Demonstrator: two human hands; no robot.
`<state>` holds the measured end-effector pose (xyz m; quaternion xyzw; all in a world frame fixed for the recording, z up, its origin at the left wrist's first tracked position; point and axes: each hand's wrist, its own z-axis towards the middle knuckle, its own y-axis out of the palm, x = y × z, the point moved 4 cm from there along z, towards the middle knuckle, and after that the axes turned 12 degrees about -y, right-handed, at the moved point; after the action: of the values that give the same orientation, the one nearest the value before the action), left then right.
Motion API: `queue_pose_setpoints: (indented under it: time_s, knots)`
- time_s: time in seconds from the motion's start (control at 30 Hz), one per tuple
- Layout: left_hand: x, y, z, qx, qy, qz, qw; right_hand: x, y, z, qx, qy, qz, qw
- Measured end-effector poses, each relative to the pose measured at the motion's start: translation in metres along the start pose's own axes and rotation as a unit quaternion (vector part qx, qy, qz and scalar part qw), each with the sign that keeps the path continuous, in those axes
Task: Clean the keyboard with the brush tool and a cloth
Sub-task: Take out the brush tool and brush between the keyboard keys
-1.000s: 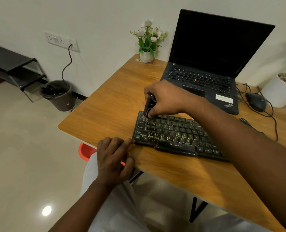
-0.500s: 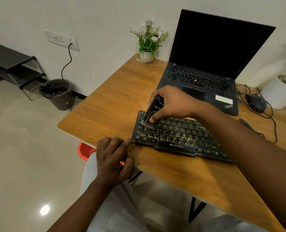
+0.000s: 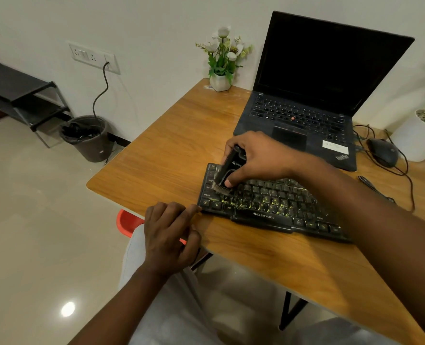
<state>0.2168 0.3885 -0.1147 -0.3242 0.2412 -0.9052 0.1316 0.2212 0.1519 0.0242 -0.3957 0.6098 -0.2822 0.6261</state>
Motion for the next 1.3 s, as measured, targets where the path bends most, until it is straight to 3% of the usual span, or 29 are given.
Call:
queue_pose_setpoints:
  time_s: [0.1, 0.17, 0.3, 0.6, 0.9, 1.07, 1.3]
  knots:
    - [-0.001, 0.001, 0.000, 0.003, -0.001, -0.002, 1.000, 0.005, -0.011, -0.006, -0.022, 0.016, -0.046, 0.999]
    - [-0.001, 0.001, 0.000, 0.004, -0.001, -0.003, 1.000, 0.004, -0.016, -0.007, 0.004, 0.013, -0.063, 0.998]
    - [0.000, 0.000, 0.000, 0.002, 0.000, -0.006, 1.000, -0.007, -0.004, -0.004, 0.064, -0.001, 0.003, 0.998]
    - [0.000, -0.001, 0.000, -0.001, -0.001, -0.004, 1.000, -0.012, -0.001, -0.009, -0.046, -0.014, -0.048, 0.998]
    - [0.001, 0.000, 0.000, 0.004, -0.008, -0.005, 1.000, -0.035, 0.012, -0.003, 0.016, -0.028, -0.010, 0.999]
    - [0.001, 0.000, 0.000, 0.003, -0.010, -0.009, 1.000, -0.042, 0.023, -0.006, -0.013, -0.048, -0.049, 0.998]
    - [0.000, -0.001, 0.000, 0.000, -0.002, -0.010, 1.000, -0.027, 0.001, -0.034, -0.064, -0.001, -0.117, 0.991]
